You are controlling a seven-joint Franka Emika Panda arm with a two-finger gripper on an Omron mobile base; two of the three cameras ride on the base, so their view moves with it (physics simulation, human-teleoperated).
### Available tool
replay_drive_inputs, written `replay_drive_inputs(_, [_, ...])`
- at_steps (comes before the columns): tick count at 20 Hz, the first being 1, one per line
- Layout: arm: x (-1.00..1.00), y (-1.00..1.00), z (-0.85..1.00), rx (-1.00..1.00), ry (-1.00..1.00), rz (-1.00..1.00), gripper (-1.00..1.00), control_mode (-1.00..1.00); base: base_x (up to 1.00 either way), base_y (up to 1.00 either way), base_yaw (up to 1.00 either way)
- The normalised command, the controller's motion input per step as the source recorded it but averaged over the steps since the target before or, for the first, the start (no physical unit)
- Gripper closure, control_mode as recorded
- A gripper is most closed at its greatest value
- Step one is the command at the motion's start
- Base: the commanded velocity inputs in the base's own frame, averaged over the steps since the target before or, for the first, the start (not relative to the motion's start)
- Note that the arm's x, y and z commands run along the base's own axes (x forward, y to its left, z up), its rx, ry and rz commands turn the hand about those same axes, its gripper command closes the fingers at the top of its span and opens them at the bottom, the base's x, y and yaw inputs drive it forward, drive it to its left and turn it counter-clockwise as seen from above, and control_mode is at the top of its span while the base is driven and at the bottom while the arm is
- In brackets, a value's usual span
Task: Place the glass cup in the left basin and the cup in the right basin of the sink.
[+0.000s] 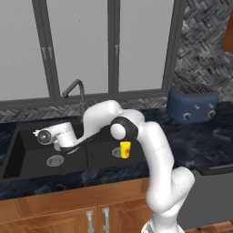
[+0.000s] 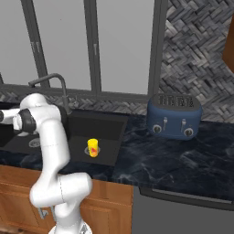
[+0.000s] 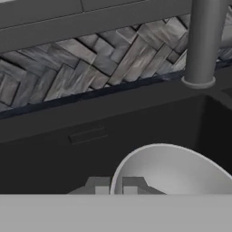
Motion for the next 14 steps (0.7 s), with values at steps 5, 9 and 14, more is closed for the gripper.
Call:
replay_drive_inputs(5, [0.42,0.32,-0.40,0.00,0.00,0.00,1.00,-1.00,0.00,0.00,0.00])
replay_drive_inputs(9, [0.22,0.42,-0.37,0.00,0.00,0.00,1.00,-1.00,0.00,0.00,0.00])
replay_drive_inputs(14, [0.17,0.40,-0.41,0.00,0.00,0.00,1.00,-1.00,0.00,0.00,0.00])
